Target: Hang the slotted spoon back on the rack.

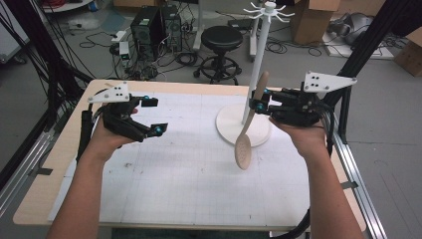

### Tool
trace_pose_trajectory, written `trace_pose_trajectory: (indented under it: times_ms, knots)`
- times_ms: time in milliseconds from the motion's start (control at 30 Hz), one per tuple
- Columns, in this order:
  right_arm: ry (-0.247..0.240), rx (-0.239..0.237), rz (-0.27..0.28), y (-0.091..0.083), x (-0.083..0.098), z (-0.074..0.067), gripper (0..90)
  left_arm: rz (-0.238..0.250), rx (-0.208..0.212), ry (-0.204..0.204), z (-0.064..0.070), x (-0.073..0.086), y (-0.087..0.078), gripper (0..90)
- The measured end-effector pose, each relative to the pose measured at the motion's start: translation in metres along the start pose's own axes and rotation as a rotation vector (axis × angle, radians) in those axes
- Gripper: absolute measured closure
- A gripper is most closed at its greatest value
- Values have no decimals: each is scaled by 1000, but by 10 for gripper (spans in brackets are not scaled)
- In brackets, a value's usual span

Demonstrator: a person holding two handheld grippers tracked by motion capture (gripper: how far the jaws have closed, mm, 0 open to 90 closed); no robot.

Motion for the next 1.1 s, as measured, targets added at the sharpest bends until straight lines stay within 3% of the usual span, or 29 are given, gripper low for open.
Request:
trace_pose_trajectory:
  times_ms: [100,200,533,800,1100]
  knots:
    - [1,13,-1,-3,-4,4,693,3,-8,0,-3,1,-4,75]
    - [-2,35,3,-10,-13,13,693,0,-46,9,-8,2,-10,75]
    - [-3,107,-26,-22,-36,48,693,3,-37,-2,-8,3,-14,74]
    - [-6,135,-35,-25,-57,73,693,11,-37,-8,-9,2,-16,74]
    - [17,165,-72,-18,-60,101,693,7,-42,7,-10,3,-17,74]
Point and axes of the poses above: each handheld gripper's, and its own axes: y roughly forward along the jaws, x roughly out of its underside, z roughly to its right, the point moved 7 cm from there along y, roughly forward along the jaws, and after that the axes turned 11 degrees about z, right-handed, at the moved point
